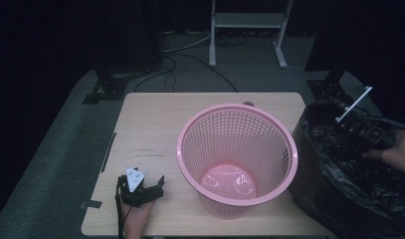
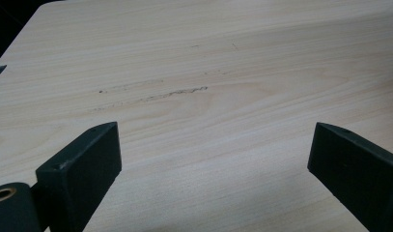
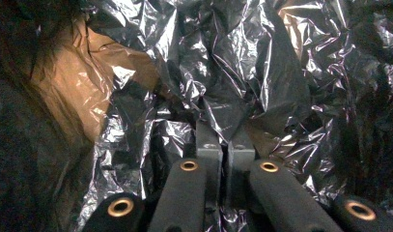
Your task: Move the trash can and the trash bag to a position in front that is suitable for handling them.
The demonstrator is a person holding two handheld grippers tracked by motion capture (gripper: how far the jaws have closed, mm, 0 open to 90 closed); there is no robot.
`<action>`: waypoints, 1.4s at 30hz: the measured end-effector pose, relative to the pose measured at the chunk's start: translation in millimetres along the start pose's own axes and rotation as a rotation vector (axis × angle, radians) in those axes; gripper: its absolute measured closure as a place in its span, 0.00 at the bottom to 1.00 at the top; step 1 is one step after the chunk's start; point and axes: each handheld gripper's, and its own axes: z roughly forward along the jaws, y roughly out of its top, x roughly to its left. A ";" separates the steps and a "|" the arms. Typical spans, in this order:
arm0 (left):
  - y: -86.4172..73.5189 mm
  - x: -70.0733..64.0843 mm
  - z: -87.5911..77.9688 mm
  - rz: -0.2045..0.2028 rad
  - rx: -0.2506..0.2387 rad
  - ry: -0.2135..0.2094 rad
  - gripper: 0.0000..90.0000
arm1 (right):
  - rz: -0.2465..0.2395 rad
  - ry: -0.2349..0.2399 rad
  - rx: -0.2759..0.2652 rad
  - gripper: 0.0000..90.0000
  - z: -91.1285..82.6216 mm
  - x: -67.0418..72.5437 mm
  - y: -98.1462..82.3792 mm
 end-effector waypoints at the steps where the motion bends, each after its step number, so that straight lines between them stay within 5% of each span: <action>1: 0.0 0.1 0.0 -0.002 0.000 0.000 0.04 | 0.005 -0.009 -0.007 0.98 -13.5 -1.6 -1.8; 9: 0.1 0.0 0.1 -0.001 0.002 0.000 0.04 | 0.025 -0.077 -0.070 0.98 -120.2 -0.9 -8.5; 14: 0.1 0.0 0.2 0.001 0.002 0.001 0.04 | 0.014 -0.119 -0.116 0.98 -176.5 15.4 -7.4; 15: 0.1 0.0 0.2 0.001 0.002 0.001 0.04 | 0.014 -0.119 -0.116 0.98 -176.5 15.4 -7.4; 16: 0.0 0.0 0.2 0.000 0.001 0.001 0.04 | -0.011 -0.132 -0.132 0.98 -195.3 27.1 -4.5; 18: 0.1 -0.1 0.2 0.001 0.002 0.002 0.04 | -0.019 -0.138 -0.139 0.98 -201.5 32.7 -2.9; 22: 0.1 0.1 0.1 0.000 0.003 0.000 0.04 | -0.106 -0.137 -0.165 0.98 -229.5 70.0 13.2; 27: 0.0 0.8 -0.1 -0.004 0.002 -0.003 0.04 | -0.230 -0.097 -0.195 0.98 -239.4 114.3 41.6; 34: -0.2 1.0 -0.2 -0.010 -0.003 -0.006 0.04 | -0.416 -0.016 -0.191 0.98 -218.1 176.3 101.3; 42: -0.4 2.8 -0.8 -0.023 -0.009 -0.018 0.04 | -0.526 0.065 -0.162 0.98 -171.9 210.2 153.1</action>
